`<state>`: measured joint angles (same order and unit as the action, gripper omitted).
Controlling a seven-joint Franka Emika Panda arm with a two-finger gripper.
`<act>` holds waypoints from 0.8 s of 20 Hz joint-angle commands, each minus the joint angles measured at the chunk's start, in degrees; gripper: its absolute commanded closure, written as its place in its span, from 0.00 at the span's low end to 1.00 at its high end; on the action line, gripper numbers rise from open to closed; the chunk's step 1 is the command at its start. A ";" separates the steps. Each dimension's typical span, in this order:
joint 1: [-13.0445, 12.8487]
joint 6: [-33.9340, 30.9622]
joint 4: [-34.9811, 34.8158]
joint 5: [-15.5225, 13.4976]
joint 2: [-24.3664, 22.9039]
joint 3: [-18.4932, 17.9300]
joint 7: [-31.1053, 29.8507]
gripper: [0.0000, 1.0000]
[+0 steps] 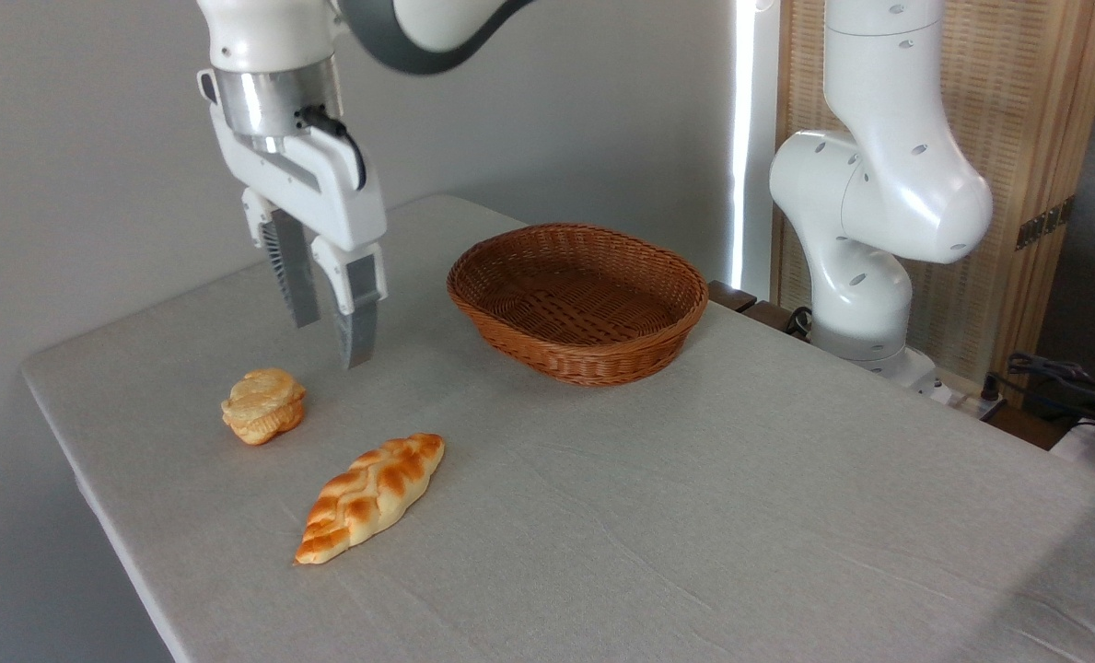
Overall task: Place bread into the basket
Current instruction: 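Lower the open gripper down onto the small round bun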
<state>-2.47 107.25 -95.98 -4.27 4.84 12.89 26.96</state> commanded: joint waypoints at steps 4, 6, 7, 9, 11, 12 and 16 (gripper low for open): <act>-1.66 18.77 -6.32 -2.06 6.22 5.73 -4.02 0.00; -2.01 21.76 -6.41 -2.06 8.07 5.91 -4.02 0.00; -2.45 22.82 -6.33 -2.06 8.77 6.35 -4.28 0.00; -2.54 25.36 -6.41 -2.14 10.00 6.79 -6.38 0.00; -2.54 27.65 -6.76 -1.97 11.41 8.10 -8.23 0.00; -2.54 28.71 -7.20 -1.88 11.68 8.20 -8.32 0.00; -2.63 30.30 -7.82 -1.79 13.17 9.08 -8.41 0.00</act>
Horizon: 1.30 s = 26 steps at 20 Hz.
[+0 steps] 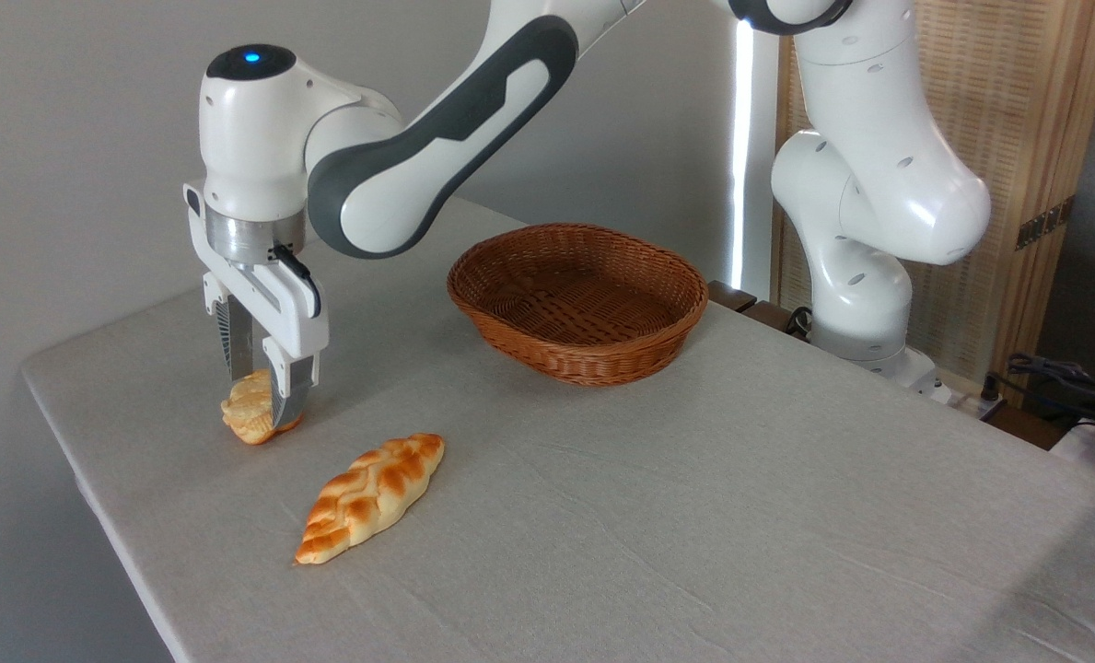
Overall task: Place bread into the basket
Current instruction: 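Close the gripper around the small round bun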
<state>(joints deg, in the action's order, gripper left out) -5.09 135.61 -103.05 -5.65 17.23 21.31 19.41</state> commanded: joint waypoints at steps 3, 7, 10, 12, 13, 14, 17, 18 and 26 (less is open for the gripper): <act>-0.01 2.02 -1.28 -0.15 1.05 0.84 -0.77 0.02; -0.09 4.39 -1.72 2.22 2.80 1.89 -0.86 0.09; -0.09 5.89 -1.72 2.66 3.86 1.98 -0.69 0.31; -0.09 5.98 -1.72 3.62 3.86 1.98 -0.60 0.56; -0.01 5.98 -1.63 3.80 3.86 1.98 -0.60 0.65; -0.01 5.98 -1.63 3.81 3.86 1.98 -0.60 0.72; -0.01 5.98 -1.63 3.81 3.86 1.98 -0.60 0.88; 0.08 5.98 -1.63 3.81 3.86 1.98 -0.60 0.92; 0.43 5.89 -1.10 2.93 3.33 1.90 -0.95 0.95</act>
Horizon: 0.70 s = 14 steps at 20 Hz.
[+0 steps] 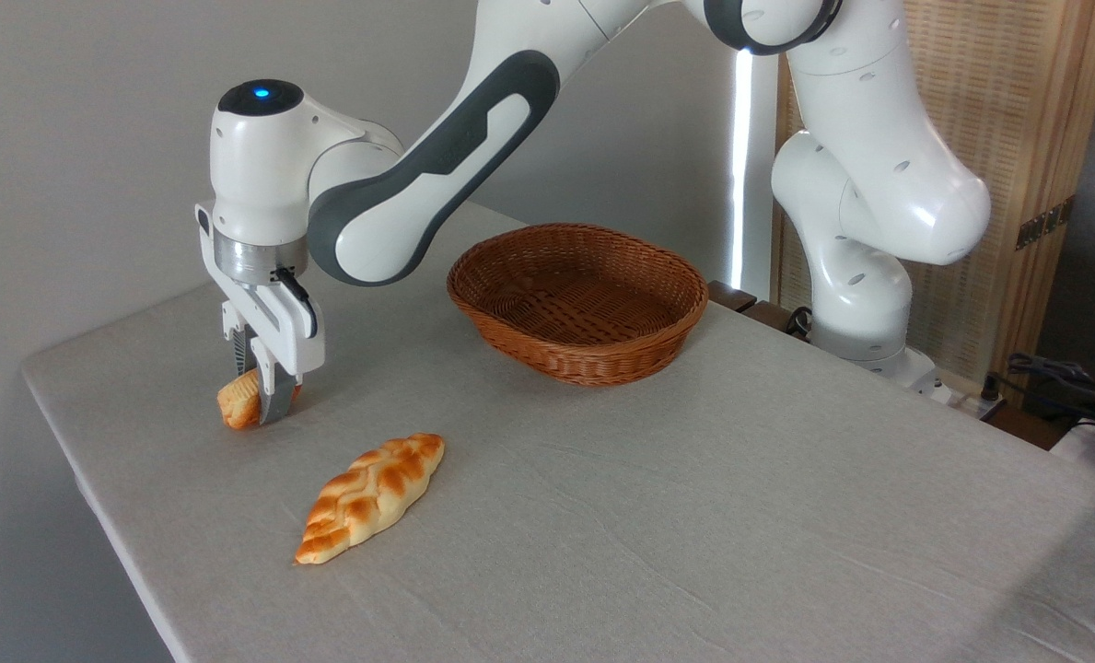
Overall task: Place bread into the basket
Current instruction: 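Close the gripper around the small round bun, then lift the bun and carry it over the wicker basket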
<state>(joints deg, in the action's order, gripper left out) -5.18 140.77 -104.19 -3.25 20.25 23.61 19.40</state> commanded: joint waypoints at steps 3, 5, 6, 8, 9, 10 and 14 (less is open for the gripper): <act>0.61 -1.28 0.21 0.35 -2.22 -0.59 -1.73 0.94; 0.61 -6.27 0.21 0.43 -6.16 -0.85 -1.64 0.94; 0.61 -9.17 0.21 0.35 -8.27 -1.20 -1.30 0.94; 0.35 -14.88 0.13 -0.70 -11.79 -2.16 -1.20 0.94; 0.18 -19.09 0.12 -2.54 -13.81 -2.43 -0.94 0.94; 0.09 -23.48 0.12 -4.30 -16.27 -2.52 -0.77 0.94; -1.84 -38.70 -0.75 -9.14 -25.50 -2.70 2.74 0.93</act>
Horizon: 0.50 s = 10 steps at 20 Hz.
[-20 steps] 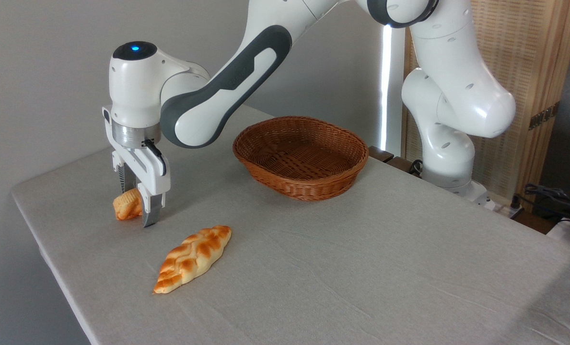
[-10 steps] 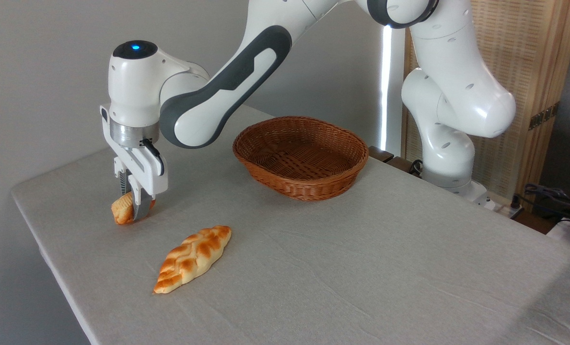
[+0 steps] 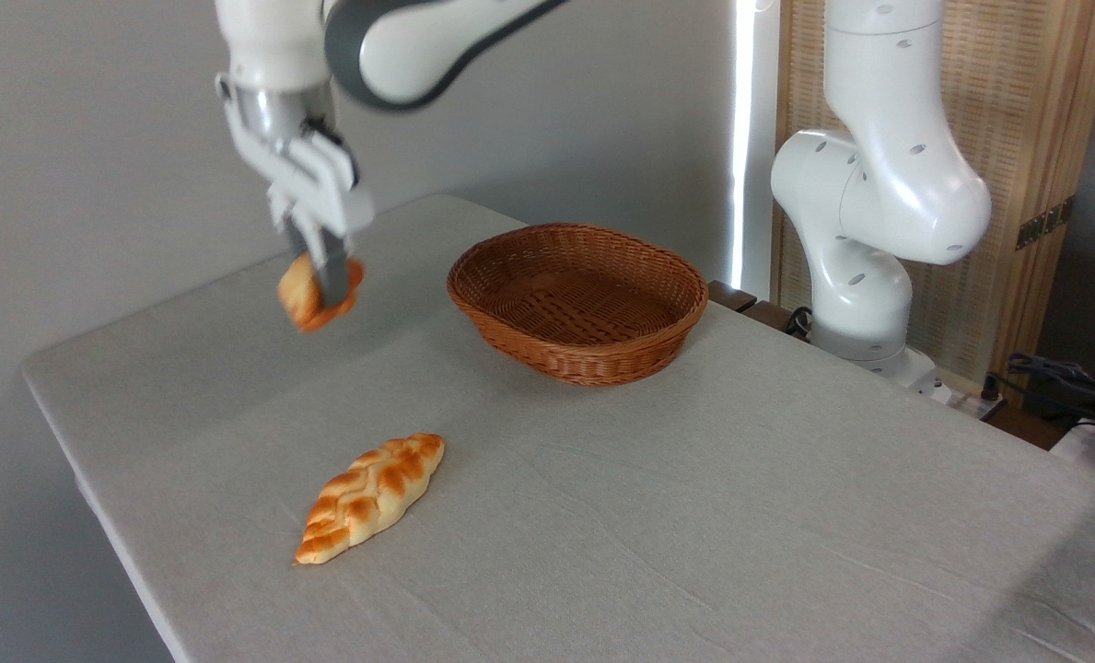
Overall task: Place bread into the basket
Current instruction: 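Lift the bun and carry it over the wicker basket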
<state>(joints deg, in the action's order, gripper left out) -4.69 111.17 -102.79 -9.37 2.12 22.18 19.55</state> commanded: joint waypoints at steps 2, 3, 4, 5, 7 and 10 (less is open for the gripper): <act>-5.31 -13.77 -3.99 -2.94 -10.89 -1.87 2.86 0.93; -6.90 -15.01 -5.57 -2.94 -12.74 -1.96 3.30 0.93; -7.96 -16.50 -7.24 -2.94 -14.58 -1.96 3.83 0.93; -8.84 -17.91 -8.82 -2.94 -16.00 -2.05 4.27 0.93; -11.47 -20.98 -12.42 -2.41 -17.93 -2.05 6.02 0.93; -12.89 -21.26 -19.10 -2.23 -21.62 -2.23 9.27 0.92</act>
<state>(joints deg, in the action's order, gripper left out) -15.61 90.07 -114.31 -11.24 -14.81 21.76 24.45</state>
